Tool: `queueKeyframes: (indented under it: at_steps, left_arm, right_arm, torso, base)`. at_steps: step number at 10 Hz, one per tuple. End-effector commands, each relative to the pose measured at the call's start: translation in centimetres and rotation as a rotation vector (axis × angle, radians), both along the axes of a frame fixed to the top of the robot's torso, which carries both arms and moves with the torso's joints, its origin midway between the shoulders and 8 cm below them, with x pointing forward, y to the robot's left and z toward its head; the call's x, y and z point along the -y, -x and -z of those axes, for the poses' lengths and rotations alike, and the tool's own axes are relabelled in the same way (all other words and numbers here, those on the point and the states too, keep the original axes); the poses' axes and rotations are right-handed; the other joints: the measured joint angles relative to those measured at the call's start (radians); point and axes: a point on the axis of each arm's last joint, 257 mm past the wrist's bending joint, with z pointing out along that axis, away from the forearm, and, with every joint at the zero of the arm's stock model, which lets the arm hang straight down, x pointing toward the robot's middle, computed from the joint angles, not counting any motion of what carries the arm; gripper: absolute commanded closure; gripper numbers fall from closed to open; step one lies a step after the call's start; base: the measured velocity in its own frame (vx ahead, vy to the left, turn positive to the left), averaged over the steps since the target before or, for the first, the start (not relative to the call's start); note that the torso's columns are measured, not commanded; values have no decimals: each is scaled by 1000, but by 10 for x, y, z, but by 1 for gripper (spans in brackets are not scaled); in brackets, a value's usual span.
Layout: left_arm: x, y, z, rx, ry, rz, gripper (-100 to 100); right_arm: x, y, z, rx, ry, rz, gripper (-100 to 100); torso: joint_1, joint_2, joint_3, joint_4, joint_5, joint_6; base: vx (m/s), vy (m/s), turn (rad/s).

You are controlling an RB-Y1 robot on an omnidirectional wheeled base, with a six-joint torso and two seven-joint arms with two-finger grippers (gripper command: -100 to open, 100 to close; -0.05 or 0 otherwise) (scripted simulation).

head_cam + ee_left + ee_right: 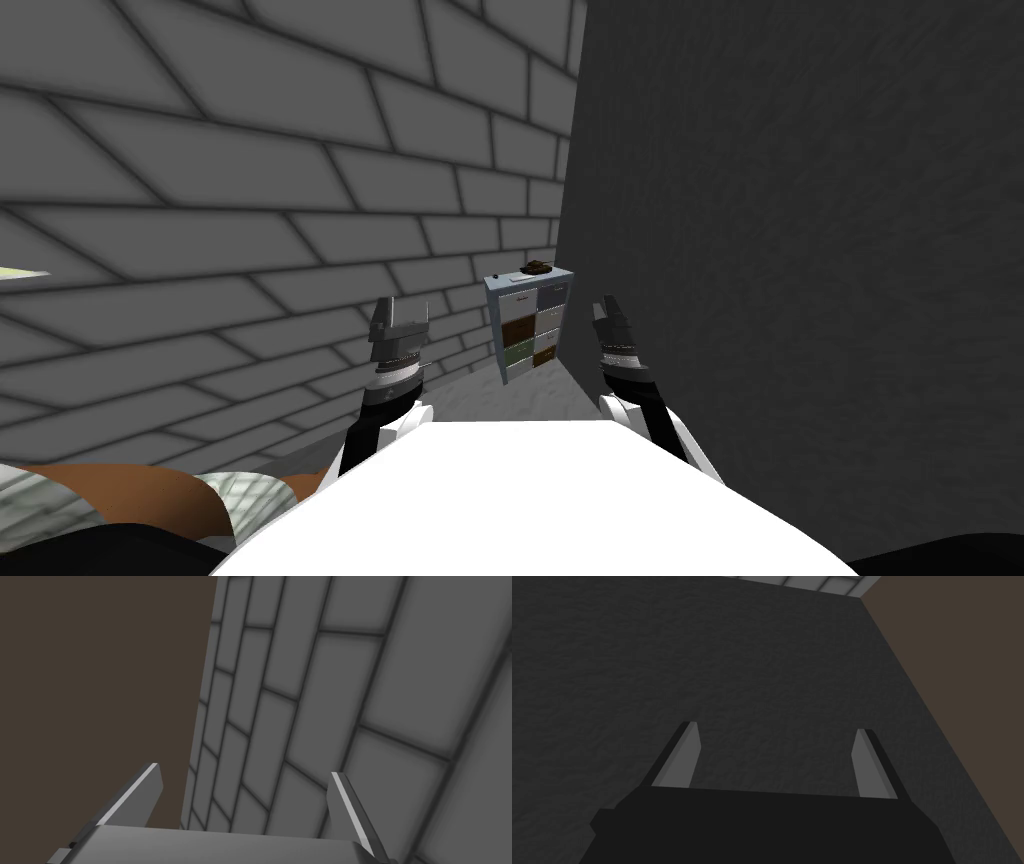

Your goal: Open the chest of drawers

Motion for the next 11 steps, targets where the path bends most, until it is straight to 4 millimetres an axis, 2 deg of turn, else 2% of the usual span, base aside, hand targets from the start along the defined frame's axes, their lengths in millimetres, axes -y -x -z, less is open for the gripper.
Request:
queueKeyframes:
  at_steps: [1, 9, 10, 11]
  left_arm:
    - [0, 0, 0, 0, 0, 0, 0]
    - [0, 0, 0, 0, 0, 0, 0]
    - [0, 0, 0, 0, 0, 0, 0]
    - [0, 0, 0, 0, 0, 0, 0]
  right_arm:
    - [0, 0, 0, 0, 0, 0, 0]
    - [0, 0, 0, 0, 0, 0, 0]
    - [-4, -1, 0, -9, 79, 7, -100]
    - [-6, -1, 1, -14, 120, 15, -100]
  torso:
    - [0, 40, -82, 41, 0, 0]
    - [0, 618, -1234, 617, 0, 0]
    - [0, 691, -1382, 691, 0, 0]
    - [1, 724, -1452, 724, 0, 0]
  base:
    - [0, 0, 0]
    - [0, 0, 0]
    - [25, 19, 0]
    - [39, 39, -2]
